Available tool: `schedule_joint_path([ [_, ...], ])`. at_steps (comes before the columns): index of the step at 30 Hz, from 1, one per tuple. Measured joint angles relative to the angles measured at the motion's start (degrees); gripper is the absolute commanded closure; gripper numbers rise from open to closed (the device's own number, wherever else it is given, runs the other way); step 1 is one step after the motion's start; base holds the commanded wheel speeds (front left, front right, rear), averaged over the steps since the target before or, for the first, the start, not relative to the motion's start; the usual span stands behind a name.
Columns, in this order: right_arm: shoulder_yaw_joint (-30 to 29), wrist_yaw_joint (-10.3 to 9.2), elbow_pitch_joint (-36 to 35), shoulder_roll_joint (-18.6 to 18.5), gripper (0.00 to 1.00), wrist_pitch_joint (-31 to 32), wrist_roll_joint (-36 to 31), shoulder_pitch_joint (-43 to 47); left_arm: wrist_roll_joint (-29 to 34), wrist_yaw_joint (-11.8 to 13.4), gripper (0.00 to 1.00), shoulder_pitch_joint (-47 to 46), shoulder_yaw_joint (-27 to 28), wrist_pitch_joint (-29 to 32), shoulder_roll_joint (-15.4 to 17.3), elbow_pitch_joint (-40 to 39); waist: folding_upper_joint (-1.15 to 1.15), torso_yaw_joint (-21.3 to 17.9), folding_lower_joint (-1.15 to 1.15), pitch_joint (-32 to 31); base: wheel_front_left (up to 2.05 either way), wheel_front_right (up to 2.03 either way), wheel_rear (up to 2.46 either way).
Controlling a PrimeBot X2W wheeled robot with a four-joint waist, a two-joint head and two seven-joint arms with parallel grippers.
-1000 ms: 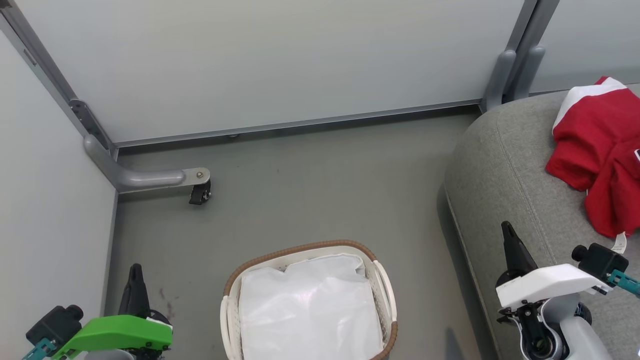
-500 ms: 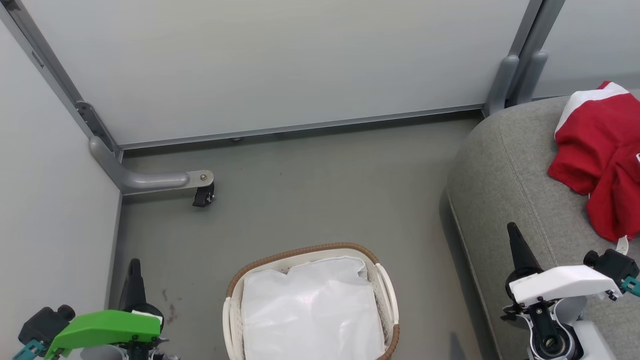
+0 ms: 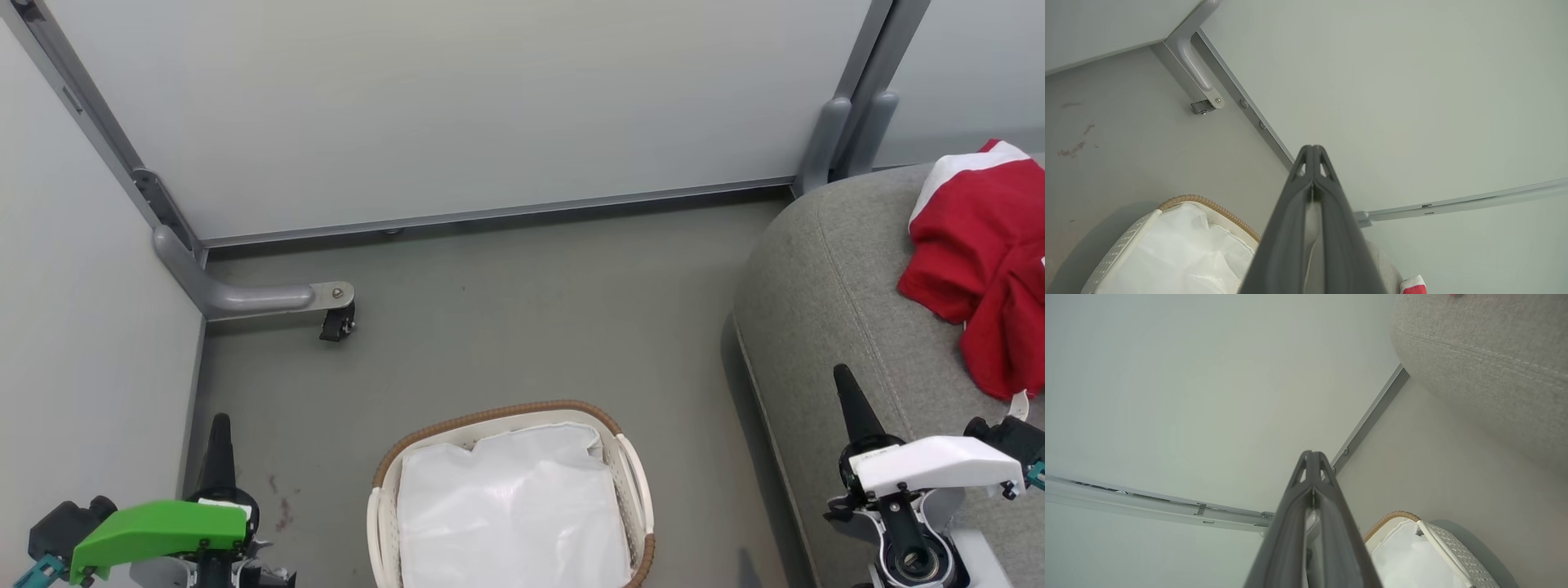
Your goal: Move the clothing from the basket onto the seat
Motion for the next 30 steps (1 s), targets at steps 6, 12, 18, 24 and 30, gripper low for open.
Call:
schedule_joint_path([
  [6, -0.4, 0.0, -0.43, -0.02, 1.0, 0.94, 3.27, 0.3, -3.03, -0.01, 1.0, -0.07, 0.14, 0.78, 0.01, -0.31, 0.0, 0.18, 0.0, -0.23, 0.0, 0.0, 0.0],
  [12, -0.75, -0.01, -0.81, -0.05, 1.0, 1.81, 6.39, 0.46, -5.98, -0.04, 1.0, -0.4, 0.25, 1.71, 0.03, -0.68, 0.0, 0.35, 0.0, -0.47, 0.0, 0.0, 0.0],
  [18, -1.05, -0.01, -1.27, -0.08, 1.0, 2.49, 9.35, 0.6, -8.92, -0.05, 1.0, -0.59, 0.37, 2.52, 0.05, -0.98, 0.0, 0.53, 0.0, -0.7, 0.0, 0.0, 0.0],
  [24, -1.36, -0.01, -1.68, -0.1, 1.0, 3.35, 12.32, 0.69, -11.72, -0.05, 1.0, -0.68, 0.49, 3.22, 0.08, -1.29, 0.0, 0.71, 0.0, -0.94, 0.0, 0.0, 0.0],
  [30, -1.63, -0.01, -2.08, -0.12, 1.0, 4.02, 15.01, 0.9, -14.48, -0.08, 1.0, -0.83, 0.64, 3.87, 0.09, -1.53, 0.0, 0.89, 0.0, -1.17, 0.0, 0.0, 0.0],
])
